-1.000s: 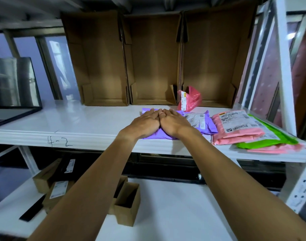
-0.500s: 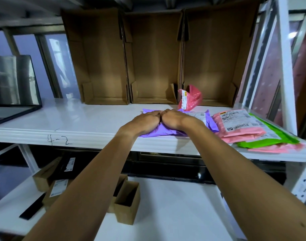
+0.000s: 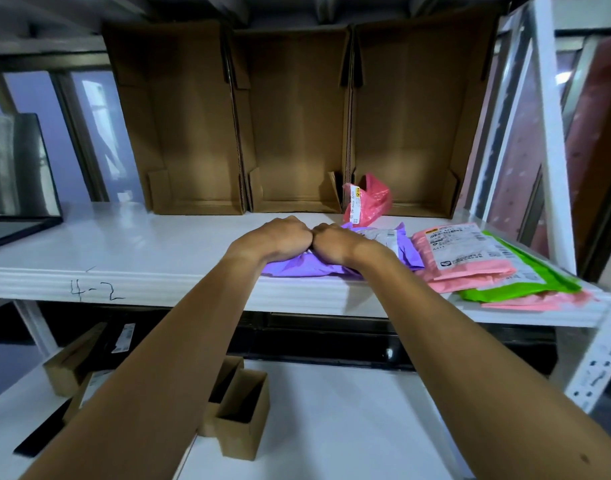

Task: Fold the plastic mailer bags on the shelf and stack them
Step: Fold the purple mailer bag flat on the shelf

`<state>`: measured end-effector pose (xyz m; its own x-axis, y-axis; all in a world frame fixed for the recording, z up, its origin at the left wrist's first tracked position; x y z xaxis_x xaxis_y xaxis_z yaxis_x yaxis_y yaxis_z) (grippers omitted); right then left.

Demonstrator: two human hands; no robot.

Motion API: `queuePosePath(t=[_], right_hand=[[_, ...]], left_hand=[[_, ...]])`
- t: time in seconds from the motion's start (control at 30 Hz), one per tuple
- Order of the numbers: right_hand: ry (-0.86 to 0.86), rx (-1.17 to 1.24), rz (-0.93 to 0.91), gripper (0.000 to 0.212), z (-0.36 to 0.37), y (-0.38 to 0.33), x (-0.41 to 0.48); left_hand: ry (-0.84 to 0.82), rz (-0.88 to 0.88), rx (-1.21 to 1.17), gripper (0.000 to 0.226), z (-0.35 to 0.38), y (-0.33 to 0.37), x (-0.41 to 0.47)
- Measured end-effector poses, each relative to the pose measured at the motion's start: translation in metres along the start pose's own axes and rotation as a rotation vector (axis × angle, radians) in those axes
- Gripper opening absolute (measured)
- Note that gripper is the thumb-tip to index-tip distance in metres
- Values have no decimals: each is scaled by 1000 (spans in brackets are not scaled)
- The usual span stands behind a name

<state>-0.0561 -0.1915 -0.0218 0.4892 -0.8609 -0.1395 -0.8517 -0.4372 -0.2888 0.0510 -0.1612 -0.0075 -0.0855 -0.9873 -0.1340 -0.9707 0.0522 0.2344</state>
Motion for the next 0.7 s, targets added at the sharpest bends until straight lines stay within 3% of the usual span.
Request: queuePosePath(t=[0.13, 0.27, 0.33, 0.43, 0.7], right_hand=[[70, 1, -58, 52, 5, -3, -15], [129, -5, -75, 37, 5, -5, -23], [148, 4, -79, 38, 3, -6, -27], [164, 21, -78, 41, 1, -8, -32], [227, 119, -65, 38, 1, -5, -30]], left_hand=[[77, -19, -150, 46, -6, -5, 5], [204, 9, -338, 37, -1, -10, 5], [250, 11, -296, 36, 9, -12, 7], [226, 1, -41, 41, 18, -10, 11], [265, -14, -100, 42, 19, -8, 11]])
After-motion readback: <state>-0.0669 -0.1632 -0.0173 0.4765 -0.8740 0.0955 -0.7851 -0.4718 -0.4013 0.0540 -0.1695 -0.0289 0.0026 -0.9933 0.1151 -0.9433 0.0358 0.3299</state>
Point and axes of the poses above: each hand's wrist, its own x-axis towards the middle knuckle, its own z-axis out of the palm, y = z × x, the point moved 4 cm from there along x, towards the middle knuckle, and after that the axes turned 12 degrees about -y, right-handed, at the moved point
